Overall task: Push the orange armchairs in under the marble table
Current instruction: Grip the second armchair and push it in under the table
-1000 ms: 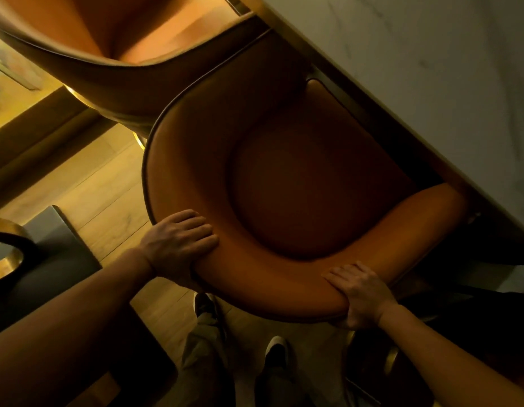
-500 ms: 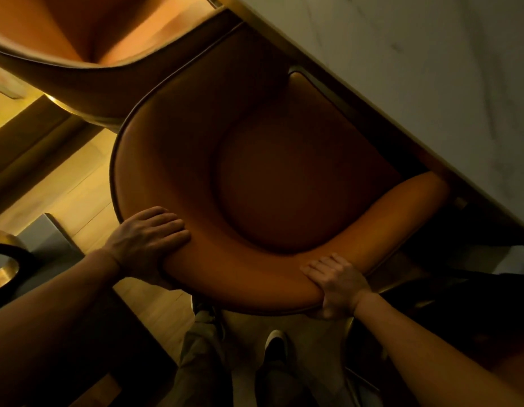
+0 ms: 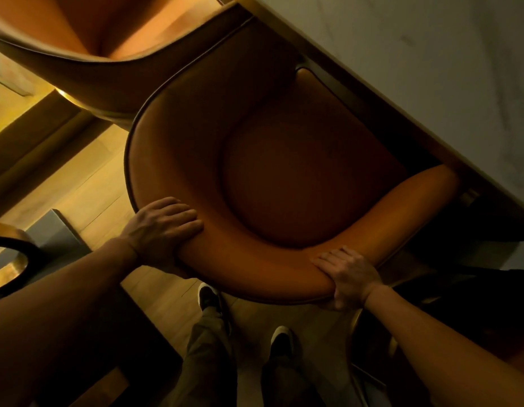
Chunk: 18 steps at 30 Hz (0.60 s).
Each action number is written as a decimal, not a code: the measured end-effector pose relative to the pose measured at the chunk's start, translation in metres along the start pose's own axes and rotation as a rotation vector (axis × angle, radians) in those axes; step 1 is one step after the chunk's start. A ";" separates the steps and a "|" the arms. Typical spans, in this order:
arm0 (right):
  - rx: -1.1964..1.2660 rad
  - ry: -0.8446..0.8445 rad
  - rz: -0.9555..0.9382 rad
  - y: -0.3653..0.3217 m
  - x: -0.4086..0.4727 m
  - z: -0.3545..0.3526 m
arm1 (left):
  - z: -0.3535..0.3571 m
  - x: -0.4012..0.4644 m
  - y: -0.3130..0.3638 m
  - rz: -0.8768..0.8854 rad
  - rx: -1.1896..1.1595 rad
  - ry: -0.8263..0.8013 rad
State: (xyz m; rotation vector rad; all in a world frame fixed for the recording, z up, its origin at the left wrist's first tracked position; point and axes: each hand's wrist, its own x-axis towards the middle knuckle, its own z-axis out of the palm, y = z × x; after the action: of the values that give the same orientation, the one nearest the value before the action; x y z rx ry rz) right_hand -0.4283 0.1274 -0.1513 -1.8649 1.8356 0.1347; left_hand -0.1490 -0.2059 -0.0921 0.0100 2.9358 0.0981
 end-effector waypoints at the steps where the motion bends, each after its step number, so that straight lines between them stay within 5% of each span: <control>1: -0.005 0.027 -0.005 0.001 0.000 0.001 | -0.003 0.001 0.001 0.030 0.005 0.043; 7: -0.028 0.141 0.005 -0.001 0.002 0.005 | -0.013 0.004 0.004 0.090 0.008 0.089; 13: -0.060 -0.220 0.184 -0.003 0.005 0.001 | -0.014 0.003 0.003 0.091 -0.012 0.071; 18: -0.001 -0.261 0.493 -0.036 0.002 -0.006 | -0.016 0.002 0.004 0.080 -0.024 0.056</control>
State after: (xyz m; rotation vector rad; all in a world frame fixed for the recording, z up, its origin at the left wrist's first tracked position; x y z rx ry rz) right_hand -0.3951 0.1218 -0.1368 -1.2863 2.0601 0.5232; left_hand -0.1539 -0.2032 -0.0770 0.1239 2.9899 0.1482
